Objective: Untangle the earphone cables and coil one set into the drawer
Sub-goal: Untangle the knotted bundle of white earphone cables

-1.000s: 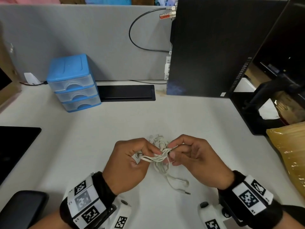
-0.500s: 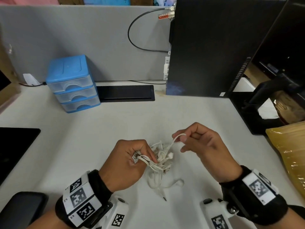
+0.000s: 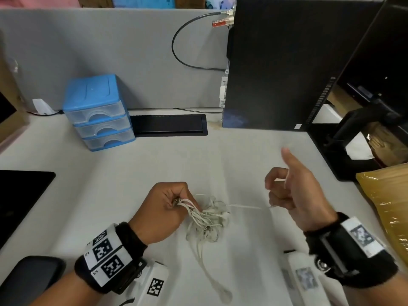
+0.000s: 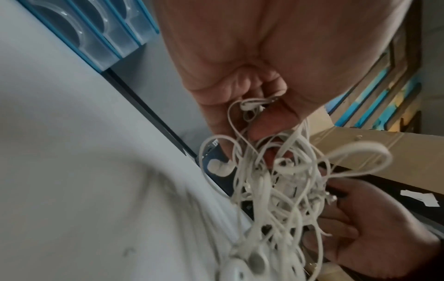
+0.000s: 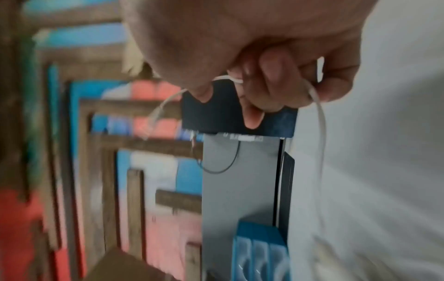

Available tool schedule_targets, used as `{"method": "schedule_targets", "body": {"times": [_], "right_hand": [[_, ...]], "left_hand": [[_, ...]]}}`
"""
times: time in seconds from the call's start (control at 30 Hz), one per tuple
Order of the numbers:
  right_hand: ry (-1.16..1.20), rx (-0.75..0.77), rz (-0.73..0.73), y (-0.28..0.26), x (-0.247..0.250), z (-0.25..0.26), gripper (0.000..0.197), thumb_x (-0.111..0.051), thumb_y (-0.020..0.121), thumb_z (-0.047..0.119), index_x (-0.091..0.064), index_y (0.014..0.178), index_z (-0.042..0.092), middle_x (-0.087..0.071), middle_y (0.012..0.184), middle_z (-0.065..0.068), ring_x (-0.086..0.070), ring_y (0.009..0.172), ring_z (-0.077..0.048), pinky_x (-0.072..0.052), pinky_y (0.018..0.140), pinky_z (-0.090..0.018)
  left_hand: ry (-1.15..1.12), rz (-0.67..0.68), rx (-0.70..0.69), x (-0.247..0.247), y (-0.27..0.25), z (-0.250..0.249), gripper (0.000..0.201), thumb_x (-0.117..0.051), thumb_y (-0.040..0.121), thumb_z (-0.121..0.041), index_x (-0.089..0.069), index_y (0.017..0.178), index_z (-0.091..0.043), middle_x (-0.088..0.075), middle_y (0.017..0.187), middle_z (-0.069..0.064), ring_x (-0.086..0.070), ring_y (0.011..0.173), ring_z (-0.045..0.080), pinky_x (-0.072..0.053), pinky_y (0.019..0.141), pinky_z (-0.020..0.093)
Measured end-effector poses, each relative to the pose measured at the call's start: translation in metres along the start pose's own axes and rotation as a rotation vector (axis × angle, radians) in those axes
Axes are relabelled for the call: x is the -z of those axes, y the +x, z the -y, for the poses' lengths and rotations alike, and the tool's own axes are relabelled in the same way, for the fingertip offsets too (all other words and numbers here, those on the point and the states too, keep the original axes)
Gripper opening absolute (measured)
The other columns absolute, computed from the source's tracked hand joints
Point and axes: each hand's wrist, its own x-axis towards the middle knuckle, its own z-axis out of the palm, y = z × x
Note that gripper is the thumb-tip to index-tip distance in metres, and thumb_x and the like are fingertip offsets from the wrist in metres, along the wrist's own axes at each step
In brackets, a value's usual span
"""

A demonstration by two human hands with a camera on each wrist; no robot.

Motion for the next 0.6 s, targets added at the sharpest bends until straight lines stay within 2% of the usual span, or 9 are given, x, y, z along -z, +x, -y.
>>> {"method": "schedule_targets", "body": {"times": [0.07,0.13,0.2,0.27,0.33,0.4,0.5,0.57,0.6], "right_hand": [[-0.035,-0.012,-0.06,0.005,0.009,0.002,0.062,-0.043,0.096,0.058,-0.052,0.064,0.005,-0.023,0.041,0.004,-0.024,0.036,-0.013,-0.032,0.055,-0.032],[-0.213,0.073,-0.067,0.008,0.011,-0.003,0.048,-0.054,0.096,0.044,-0.056,0.071,0.003,-0.028,0.043,0.003,-0.028,0.037,-0.011,-0.037,0.058,-0.034],[-0.348,0.09,0.004,0.011,0.008,-0.015,0.032,-0.066,0.09,0.034,-0.059,0.082,0.003,-0.036,0.047,0.001,-0.033,0.042,-0.013,-0.037,0.052,-0.031],[-0.427,0.081,0.085,0.012,0.006,-0.026,0.029,-0.072,0.086,0.032,-0.058,0.092,0.007,-0.041,0.048,-0.001,-0.035,0.043,-0.016,-0.035,0.048,-0.029],[-0.561,0.122,0.124,0.011,0.004,-0.031,0.028,-0.072,0.085,0.035,-0.055,0.098,0.016,-0.048,0.046,0.001,-0.041,0.041,-0.015,-0.038,0.051,-0.029],[-0.751,0.19,0.133,0.006,0.002,-0.031,0.031,-0.068,0.087,0.04,-0.05,0.105,0.023,-0.06,0.054,0.003,-0.05,0.041,-0.008,-0.042,0.054,-0.027],[-1.084,0.298,0.116,-0.002,-0.002,-0.035,0.044,-0.06,0.09,0.047,-0.038,0.125,0.032,-0.067,0.093,0.011,-0.062,0.069,-0.008,-0.05,0.071,-0.029],[-1.17,0.419,0.142,-0.009,-0.006,-0.041,0.049,-0.055,0.093,0.043,-0.035,0.137,0.033,-0.054,0.123,0.016,-0.058,0.104,-0.009,-0.047,0.09,-0.026],[-1.14,0.491,0.184,-0.01,-0.01,-0.044,0.045,-0.053,0.096,0.038,-0.04,0.138,0.031,-0.049,0.13,0.018,-0.051,0.118,-0.007,-0.041,0.099,-0.021]], "left_hand": [[-0.08,-0.032,0.05,0.004,0.004,0.001,0.03,-0.055,0.072,0.018,-0.063,0.06,-0.008,-0.073,0.072,0.014,-0.071,0.072,0.033,-0.056,0.067,0.043],[-0.231,-0.084,0.12,0.007,0.008,-0.002,0.03,-0.058,0.074,0.019,-0.063,0.061,-0.008,-0.072,0.073,0.016,-0.07,0.068,0.03,-0.056,0.06,0.034],[-0.402,-0.116,0.2,0.009,0.012,-0.008,0.014,-0.056,0.068,0.009,-0.059,0.065,-0.004,-0.069,0.073,0.015,-0.066,0.061,0.026,-0.054,0.052,0.029],[-0.602,-0.12,0.261,0.014,0.014,-0.012,0.009,-0.05,0.064,0.005,-0.052,0.065,-0.004,-0.063,0.069,0.012,-0.061,0.057,0.024,-0.052,0.048,0.027],[-0.777,-0.082,0.277,0.019,0.015,-0.012,0.013,-0.048,0.066,0.004,-0.046,0.062,-0.008,-0.054,0.065,0.01,-0.054,0.056,0.023,-0.05,0.05,0.026],[-0.897,0.004,0.266,0.02,0.014,-0.014,0.021,-0.057,0.068,0.004,-0.045,0.061,-0.011,-0.05,0.065,0.008,-0.05,0.06,0.023,-0.05,0.055,0.027],[-1.013,0.105,0.272,0.018,0.011,-0.015,0.029,-0.08,0.056,-0.005,-0.053,0.063,-0.011,-0.058,0.072,0.009,-0.059,0.068,0.024,-0.056,0.06,0.03],[-1.066,0.118,0.295,0.017,0.01,-0.015,0.032,-0.082,0.052,-0.004,-0.054,0.066,-0.011,-0.056,0.075,0.008,-0.058,0.069,0.023,-0.057,0.059,0.029],[-1.113,0.12,0.309,0.017,0.01,-0.015,0.031,-0.079,0.054,-0.002,-0.053,0.067,-0.011,-0.055,0.075,0.008,-0.058,0.067,0.022,-0.057,0.057,0.029]]}}
